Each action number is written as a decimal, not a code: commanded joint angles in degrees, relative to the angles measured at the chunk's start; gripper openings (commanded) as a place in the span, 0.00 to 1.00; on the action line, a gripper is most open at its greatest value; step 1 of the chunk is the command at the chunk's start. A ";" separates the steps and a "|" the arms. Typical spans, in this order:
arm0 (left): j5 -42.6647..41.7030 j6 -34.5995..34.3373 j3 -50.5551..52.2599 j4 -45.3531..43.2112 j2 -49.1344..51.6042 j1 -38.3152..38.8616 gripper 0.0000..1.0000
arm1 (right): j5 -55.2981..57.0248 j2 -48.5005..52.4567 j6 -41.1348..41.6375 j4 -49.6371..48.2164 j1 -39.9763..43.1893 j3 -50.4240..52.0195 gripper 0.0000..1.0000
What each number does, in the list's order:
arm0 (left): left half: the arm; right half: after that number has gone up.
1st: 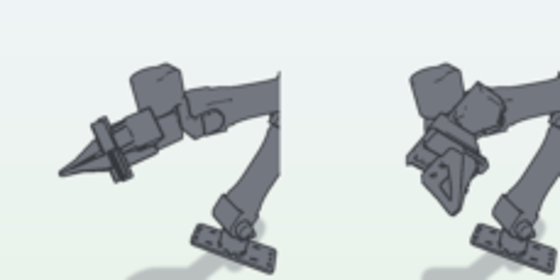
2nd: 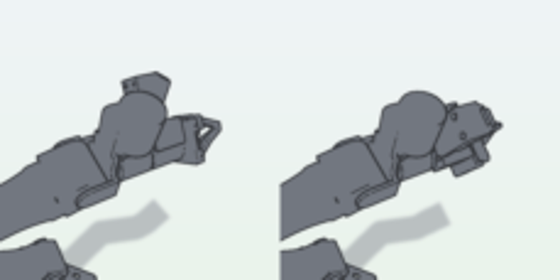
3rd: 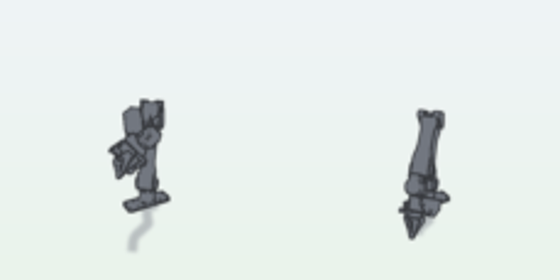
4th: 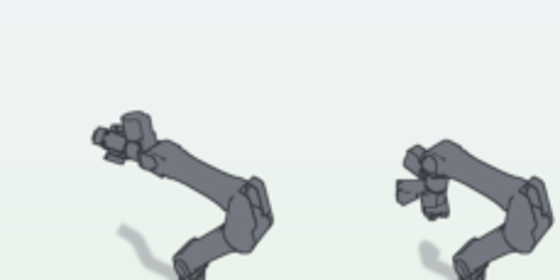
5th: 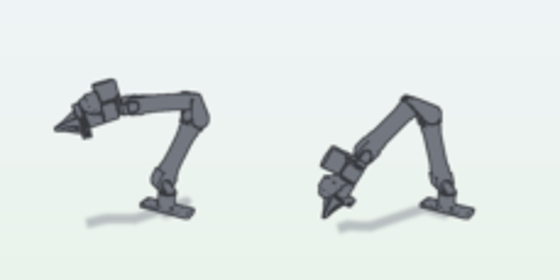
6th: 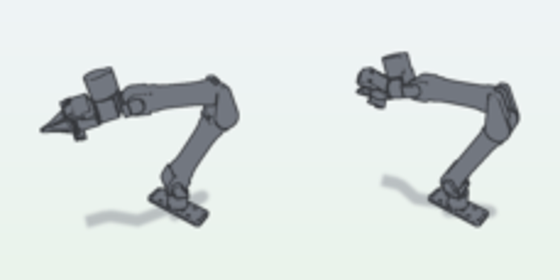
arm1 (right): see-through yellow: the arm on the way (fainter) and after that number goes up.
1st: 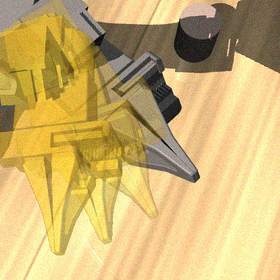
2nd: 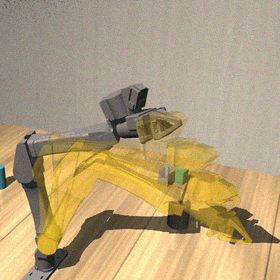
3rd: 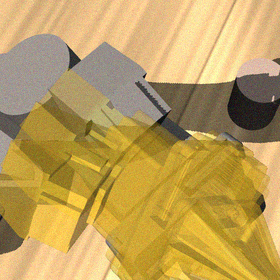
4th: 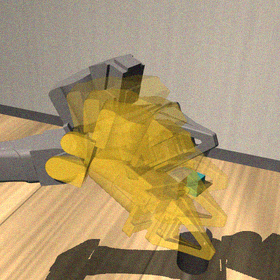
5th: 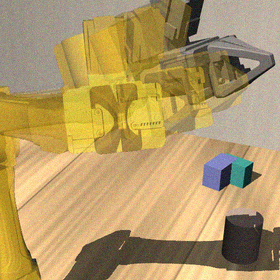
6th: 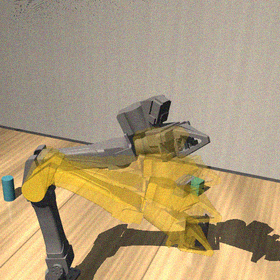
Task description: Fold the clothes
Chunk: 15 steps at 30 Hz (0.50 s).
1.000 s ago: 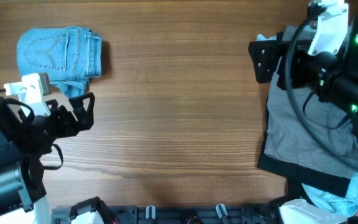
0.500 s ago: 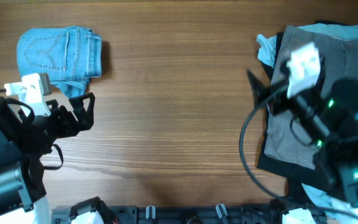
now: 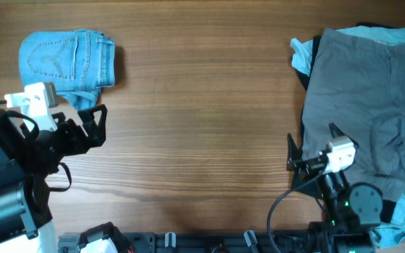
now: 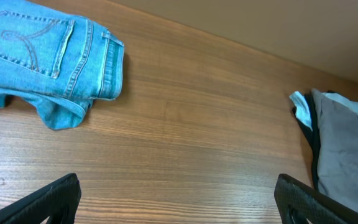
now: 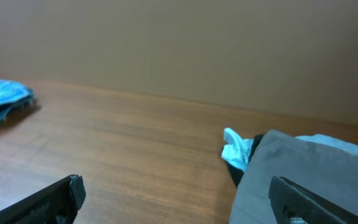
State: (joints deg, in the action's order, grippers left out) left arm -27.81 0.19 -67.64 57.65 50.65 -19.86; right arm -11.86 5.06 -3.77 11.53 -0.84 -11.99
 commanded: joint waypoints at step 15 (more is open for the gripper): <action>0.28 1.09 -0.52 -0.13 -0.24 0.31 1.00 | -2.80 -4.79 2.29 -10.82 1.20 10.78 1.00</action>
State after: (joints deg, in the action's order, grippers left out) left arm -27.81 0.19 -67.64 57.65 50.65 -19.86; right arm -13.52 1.08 -2.37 1.13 0.05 -1.91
